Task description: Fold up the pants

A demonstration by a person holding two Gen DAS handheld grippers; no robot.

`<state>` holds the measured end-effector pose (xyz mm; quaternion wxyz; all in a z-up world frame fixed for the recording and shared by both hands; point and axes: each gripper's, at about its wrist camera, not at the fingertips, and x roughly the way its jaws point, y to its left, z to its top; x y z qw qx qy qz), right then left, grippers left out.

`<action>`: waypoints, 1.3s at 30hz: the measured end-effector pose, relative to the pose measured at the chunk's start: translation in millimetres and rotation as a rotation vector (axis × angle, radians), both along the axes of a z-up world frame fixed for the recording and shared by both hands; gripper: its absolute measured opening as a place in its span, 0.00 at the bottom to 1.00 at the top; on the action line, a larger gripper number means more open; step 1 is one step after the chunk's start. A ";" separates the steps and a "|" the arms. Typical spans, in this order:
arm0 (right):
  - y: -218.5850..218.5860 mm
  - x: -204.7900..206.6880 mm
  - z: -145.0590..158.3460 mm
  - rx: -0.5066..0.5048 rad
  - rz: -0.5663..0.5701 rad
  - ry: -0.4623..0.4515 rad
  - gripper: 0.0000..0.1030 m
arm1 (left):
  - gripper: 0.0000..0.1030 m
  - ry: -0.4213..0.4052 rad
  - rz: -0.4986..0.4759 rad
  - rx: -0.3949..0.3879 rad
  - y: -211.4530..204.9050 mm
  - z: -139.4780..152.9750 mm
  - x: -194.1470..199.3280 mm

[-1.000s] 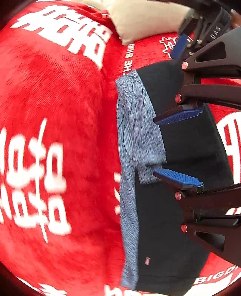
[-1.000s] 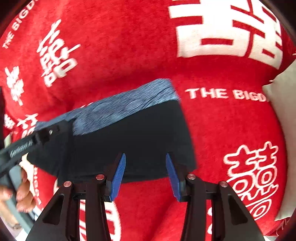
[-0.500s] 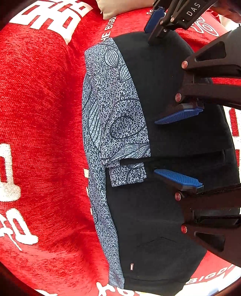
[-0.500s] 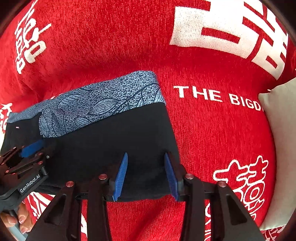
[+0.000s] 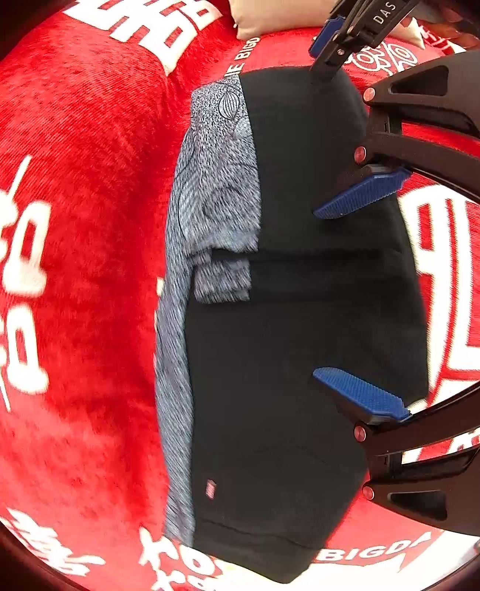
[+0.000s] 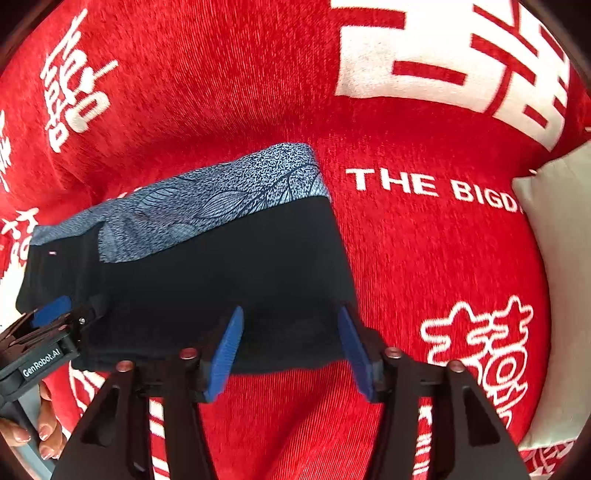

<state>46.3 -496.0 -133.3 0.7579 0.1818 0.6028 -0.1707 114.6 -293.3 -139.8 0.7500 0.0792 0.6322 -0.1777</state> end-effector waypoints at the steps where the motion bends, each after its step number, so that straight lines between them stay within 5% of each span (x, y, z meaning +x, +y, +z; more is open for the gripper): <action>1: 1.8 -3.8 3.1 -0.004 -0.002 -0.003 0.62 | 0.81 0.005 0.014 -0.004 9.3 2.8 -0.9; 7: 31.5 -19.6 15.0 0.009 0.022 -0.033 0.62 | 0.81 0.021 0.068 0.007 62.5 7.5 -10.2; 13: 51.9 44.2 16.4 0.120 0.104 -0.127 0.35 | 0.81 0.021 0.104 0.019 96.8 2.7 -24.2; 15: 60.0 65.0 11.5 0.144 0.115 -0.137 0.34 | 0.81 0.023 0.118 0.020 107.8 0.9 -26.0; 21: 105.7 101.5 -51.8 0.194 0.186 0.003 0.37 | 0.81 0.032 0.199 -0.004 132.7 -1.6 -17.0; 23: 128.5 93.5 -43.1 0.086 0.268 -0.003 0.39 | 0.81 0.027 0.219 -0.007 142.6 -0.7 -14.5; 27: 145.5 75.1 -26.9 0.071 0.350 0.005 0.43 | 0.81 0.026 0.271 -0.016 166.8 -3.0 -5.8; 31: 145.1 49.8 -10.5 0.044 0.349 0.000 0.53 | 0.81 0.031 0.334 -0.026 189.3 -5.7 3.0; 39: 149.2 22.0 -2.1 0.027 0.308 0.011 0.54 | 0.81 0.035 0.410 -0.041 220.9 -14.3 23.6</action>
